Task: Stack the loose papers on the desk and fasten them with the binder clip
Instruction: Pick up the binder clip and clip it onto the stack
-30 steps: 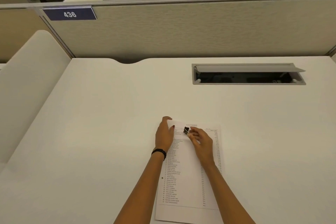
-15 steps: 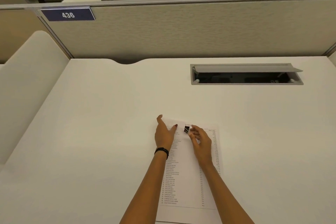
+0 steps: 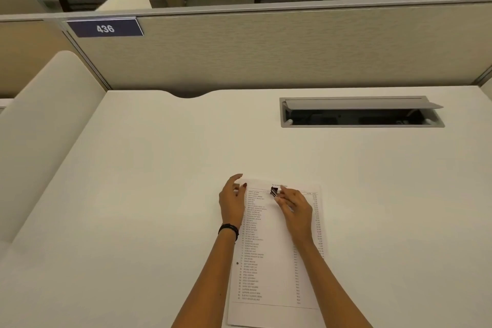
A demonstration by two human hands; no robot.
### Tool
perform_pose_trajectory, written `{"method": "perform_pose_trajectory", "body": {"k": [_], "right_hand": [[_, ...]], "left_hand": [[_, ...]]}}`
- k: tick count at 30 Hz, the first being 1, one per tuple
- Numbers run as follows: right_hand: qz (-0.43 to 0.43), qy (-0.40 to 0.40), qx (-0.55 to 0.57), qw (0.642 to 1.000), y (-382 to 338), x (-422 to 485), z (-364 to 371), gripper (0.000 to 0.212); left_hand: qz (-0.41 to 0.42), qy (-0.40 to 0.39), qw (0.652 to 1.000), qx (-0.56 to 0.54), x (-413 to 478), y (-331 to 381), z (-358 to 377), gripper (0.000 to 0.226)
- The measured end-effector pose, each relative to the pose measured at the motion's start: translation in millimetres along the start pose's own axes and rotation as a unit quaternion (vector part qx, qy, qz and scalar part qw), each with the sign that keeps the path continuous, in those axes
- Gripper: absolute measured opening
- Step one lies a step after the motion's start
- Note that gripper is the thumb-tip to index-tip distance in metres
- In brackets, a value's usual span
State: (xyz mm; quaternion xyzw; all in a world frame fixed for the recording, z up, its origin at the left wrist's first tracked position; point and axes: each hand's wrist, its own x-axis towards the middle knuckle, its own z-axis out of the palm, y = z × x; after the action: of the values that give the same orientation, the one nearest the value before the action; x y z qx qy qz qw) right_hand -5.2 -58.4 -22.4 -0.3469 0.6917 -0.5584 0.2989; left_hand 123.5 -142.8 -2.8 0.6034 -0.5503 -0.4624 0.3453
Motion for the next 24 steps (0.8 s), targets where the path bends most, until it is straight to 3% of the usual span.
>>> {"method": "perform_pose_trajectory", "body": {"k": [5,11,19,24], "right_hand": [[0.038,0.052,0.048,0.997,-2.6,0.0,-4.3,0.033],[0.064,0.128,0.09,0.986,-15.8,5.1,-43.3,0.027],[0.056,0.062,0.13,0.988,-45.1,6.7,-85.5,0.024],[-0.008,0.062,0.157,0.986,-84.1,-4.7,-85.2,0.025]], "left_hand": [[-0.076,-0.037,0.996,-0.013,-0.3,-9.4,4.0,0.019],[-0.022,-0.08,0.995,-0.05,-12.8,4.9,0.9,0.01],[0.05,-0.065,0.989,-0.125,-31.9,46.7,-12.0,0.004],[0.117,-0.021,0.981,-0.153,-45.5,78.5,-31.1,0.019]]}}
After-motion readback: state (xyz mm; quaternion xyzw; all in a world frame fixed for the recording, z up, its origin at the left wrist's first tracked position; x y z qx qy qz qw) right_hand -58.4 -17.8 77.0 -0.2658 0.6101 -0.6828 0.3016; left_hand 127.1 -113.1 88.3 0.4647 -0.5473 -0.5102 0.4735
